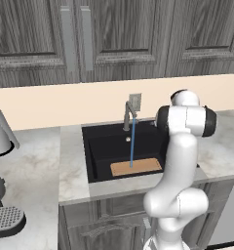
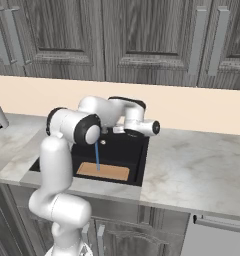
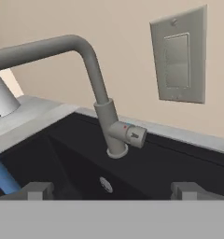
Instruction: Turn on the sink faucet with hot water and rinse the cutting board for ten seconds, then turn off the faucet. Push the cutting board to reach the water if necessary.
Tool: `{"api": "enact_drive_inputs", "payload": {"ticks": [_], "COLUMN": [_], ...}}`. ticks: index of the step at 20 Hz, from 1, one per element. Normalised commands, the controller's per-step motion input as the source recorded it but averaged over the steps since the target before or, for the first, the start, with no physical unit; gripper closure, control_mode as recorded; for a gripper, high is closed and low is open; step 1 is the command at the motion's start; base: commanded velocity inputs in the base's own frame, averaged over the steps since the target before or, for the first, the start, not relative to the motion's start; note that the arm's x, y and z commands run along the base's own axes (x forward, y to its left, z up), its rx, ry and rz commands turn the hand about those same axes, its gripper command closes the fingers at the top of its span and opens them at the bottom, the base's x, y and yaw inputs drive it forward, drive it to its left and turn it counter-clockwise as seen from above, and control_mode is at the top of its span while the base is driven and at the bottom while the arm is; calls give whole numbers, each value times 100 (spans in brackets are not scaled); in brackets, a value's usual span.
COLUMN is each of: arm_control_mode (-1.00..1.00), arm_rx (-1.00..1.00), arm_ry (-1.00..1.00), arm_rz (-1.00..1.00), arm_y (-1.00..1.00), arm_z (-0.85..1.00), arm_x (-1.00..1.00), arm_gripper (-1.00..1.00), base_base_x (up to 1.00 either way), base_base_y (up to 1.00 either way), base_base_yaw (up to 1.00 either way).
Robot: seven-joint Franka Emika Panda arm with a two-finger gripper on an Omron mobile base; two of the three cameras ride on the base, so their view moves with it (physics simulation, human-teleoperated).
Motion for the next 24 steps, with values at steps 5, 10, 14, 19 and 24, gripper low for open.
{"api": "enact_drive_inputs", "payload": {"ticks": [5,10,14,19,24], "arm_control_mode": [-100,-100,-100,-100,-100], "arm_rx": [0,0,0,-1,-1], "arm_ry": [0,0,0,0,0], "arm_rz": [2,0,1,0,0], "arm_y": [0,0,0,8,17], "arm_z": [0,0,0,0,-1], "arm_x": [13,31,5,0,5], "arm_gripper": [-100,-100,-100,-100,-100], "base_base_x": [0,0,0,0,0], "base_base_y": [0,0,0,0,0], "base_base_yaw": [0,0,0,0,0]}}
